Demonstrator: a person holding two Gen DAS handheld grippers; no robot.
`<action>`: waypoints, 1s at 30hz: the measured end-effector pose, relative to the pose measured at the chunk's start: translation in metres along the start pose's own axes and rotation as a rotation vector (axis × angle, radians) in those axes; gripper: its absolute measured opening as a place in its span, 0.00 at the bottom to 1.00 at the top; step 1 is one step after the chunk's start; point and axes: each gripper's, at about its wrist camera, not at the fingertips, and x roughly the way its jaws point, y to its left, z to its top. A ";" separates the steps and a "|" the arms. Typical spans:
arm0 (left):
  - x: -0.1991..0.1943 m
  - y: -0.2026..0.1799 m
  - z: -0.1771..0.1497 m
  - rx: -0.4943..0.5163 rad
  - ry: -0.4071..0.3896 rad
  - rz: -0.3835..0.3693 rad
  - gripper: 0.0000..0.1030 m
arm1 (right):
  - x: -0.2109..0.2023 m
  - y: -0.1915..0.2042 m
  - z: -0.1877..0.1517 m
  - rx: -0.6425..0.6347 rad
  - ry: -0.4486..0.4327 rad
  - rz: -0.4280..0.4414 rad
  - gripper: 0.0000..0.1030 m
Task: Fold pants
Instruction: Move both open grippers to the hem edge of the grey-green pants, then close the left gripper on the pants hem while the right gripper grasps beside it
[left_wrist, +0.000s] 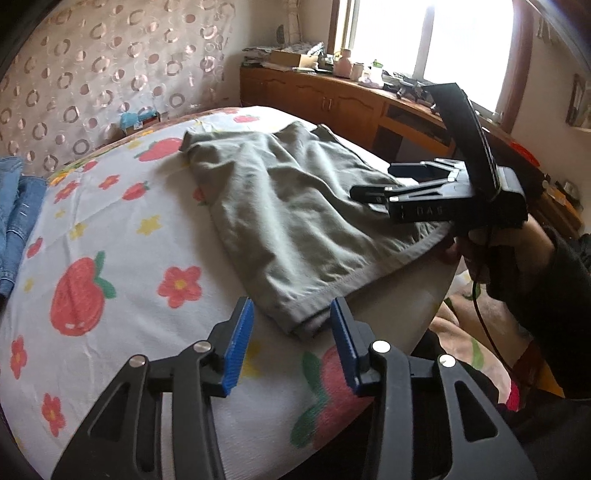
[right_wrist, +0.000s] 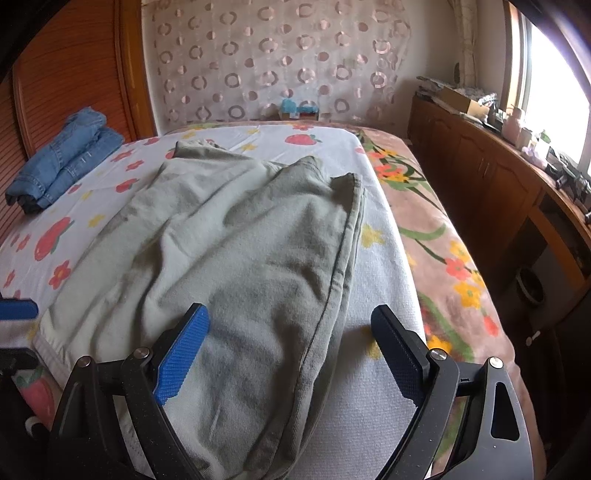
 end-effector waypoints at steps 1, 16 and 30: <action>0.002 -0.001 -0.001 0.002 0.005 0.001 0.40 | -0.001 0.000 0.000 0.001 0.008 -0.004 0.89; 0.003 -0.007 -0.006 0.020 0.009 -0.017 0.32 | -0.061 -0.003 -0.033 0.028 -0.003 0.031 0.70; 0.004 -0.008 -0.004 0.040 0.002 -0.004 0.19 | -0.072 0.001 -0.055 0.044 0.009 0.081 0.46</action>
